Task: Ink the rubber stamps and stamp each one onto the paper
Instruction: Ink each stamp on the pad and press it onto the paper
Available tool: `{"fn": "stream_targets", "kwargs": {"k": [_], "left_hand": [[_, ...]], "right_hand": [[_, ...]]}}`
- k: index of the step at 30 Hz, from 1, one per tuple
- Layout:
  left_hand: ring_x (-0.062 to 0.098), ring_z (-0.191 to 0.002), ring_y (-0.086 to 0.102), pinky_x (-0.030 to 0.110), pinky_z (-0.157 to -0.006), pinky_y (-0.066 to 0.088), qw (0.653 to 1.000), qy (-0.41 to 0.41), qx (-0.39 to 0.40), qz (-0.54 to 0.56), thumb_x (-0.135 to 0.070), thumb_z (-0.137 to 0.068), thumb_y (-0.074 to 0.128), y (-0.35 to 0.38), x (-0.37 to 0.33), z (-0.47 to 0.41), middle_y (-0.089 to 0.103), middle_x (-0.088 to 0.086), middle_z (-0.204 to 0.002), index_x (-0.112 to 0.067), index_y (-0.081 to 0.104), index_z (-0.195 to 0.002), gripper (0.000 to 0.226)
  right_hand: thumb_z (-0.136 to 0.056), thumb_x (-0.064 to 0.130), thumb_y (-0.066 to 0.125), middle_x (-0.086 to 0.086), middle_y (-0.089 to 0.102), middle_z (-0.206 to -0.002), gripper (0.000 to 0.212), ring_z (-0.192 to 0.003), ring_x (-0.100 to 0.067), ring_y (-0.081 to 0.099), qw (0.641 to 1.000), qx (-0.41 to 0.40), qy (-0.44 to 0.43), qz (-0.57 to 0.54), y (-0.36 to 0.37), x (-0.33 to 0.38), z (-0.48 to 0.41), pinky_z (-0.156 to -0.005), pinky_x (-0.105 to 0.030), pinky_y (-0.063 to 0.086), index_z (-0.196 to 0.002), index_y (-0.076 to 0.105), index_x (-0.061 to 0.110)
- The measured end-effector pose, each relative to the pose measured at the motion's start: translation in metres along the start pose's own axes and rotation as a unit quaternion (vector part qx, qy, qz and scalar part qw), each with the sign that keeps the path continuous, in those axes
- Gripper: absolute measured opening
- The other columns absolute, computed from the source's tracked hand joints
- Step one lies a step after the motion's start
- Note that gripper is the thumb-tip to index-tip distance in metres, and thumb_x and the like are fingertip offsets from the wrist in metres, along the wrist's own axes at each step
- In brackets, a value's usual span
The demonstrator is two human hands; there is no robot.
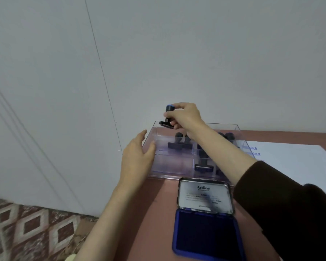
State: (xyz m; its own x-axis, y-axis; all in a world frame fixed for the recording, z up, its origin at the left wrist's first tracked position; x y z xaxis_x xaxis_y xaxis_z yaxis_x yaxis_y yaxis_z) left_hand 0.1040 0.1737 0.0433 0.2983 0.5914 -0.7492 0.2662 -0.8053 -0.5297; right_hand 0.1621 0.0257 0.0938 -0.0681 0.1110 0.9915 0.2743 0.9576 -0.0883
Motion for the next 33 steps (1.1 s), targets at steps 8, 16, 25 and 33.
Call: {"fn": "stream_targets", "kwargs": {"k": [8,16,25,33], "left_hand": [[0.016,-0.1,0.041,0.016,-0.081,0.031,0.968,0.2,-0.133,-0.066,-0.022,-0.083,0.056,0.003,-0.029,0.039,0.056,0.004,-0.105,-0.015,0.064,-0.105,0.024],[0.009,-0.061,0.053,0.034,-0.058,0.048,0.986,0.155,0.015,-0.064,-0.035,-0.087,0.054,0.012,-0.029,0.069,0.056,-0.01,-0.064,-0.027,0.057,-0.082,0.01],[0.008,-0.069,0.058,0.031,-0.063,0.048,0.982,0.141,0.081,-0.094,-0.042,-0.081,0.062,0.018,-0.013,0.07,0.063,-0.009,-0.075,-0.025,0.066,-0.081,0.017],[0.01,-0.079,0.06,0.026,-0.065,0.044,0.979,0.138,0.094,-0.115,-0.041,-0.082,0.063,0.021,-0.009,0.068,0.065,-0.008,-0.088,-0.028,0.068,-0.094,0.018]], "right_hand": [[-0.08,0.004,0.07,-0.009,0.06,-0.072,0.029,-0.045,-0.012,0.05,0.998,0.02,-0.021,-0.062,-0.05,0.016,0.07,-0.039,-0.02,0.041,-0.105,0.056,0.01],[-0.08,0.011,0.071,-0.004,0.061,-0.067,0.027,-0.045,-0.008,0.052,0.979,0.029,-0.133,0.153,-0.083,-0.013,0.153,-0.046,-0.022,0.047,-0.104,0.064,0.02],[-0.077,0.018,0.074,-0.004,0.06,-0.065,0.022,-0.056,-0.007,0.052,0.944,0.068,-0.2,0.253,-0.076,-0.037,0.198,-0.056,-0.011,0.039,-0.094,0.063,0.029],[-0.075,0.019,0.077,0.011,0.044,-0.05,0.024,-0.05,-0.003,0.048,0.91,0.08,-0.262,0.311,-0.075,-0.041,0.209,-0.052,-0.01,0.036,-0.093,0.062,0.018]]}}
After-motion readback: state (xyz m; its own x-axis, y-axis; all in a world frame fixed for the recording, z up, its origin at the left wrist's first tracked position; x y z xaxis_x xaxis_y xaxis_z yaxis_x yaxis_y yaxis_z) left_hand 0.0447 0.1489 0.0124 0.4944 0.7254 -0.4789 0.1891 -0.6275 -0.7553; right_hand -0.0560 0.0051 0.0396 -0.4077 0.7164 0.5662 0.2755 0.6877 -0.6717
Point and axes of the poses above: each hand's wrist, its own z-axis away from the middle knuckle, its own y-axis out of the palm, x = y × z, the point moved 2 cm from there along -z, towards the middle knuckle
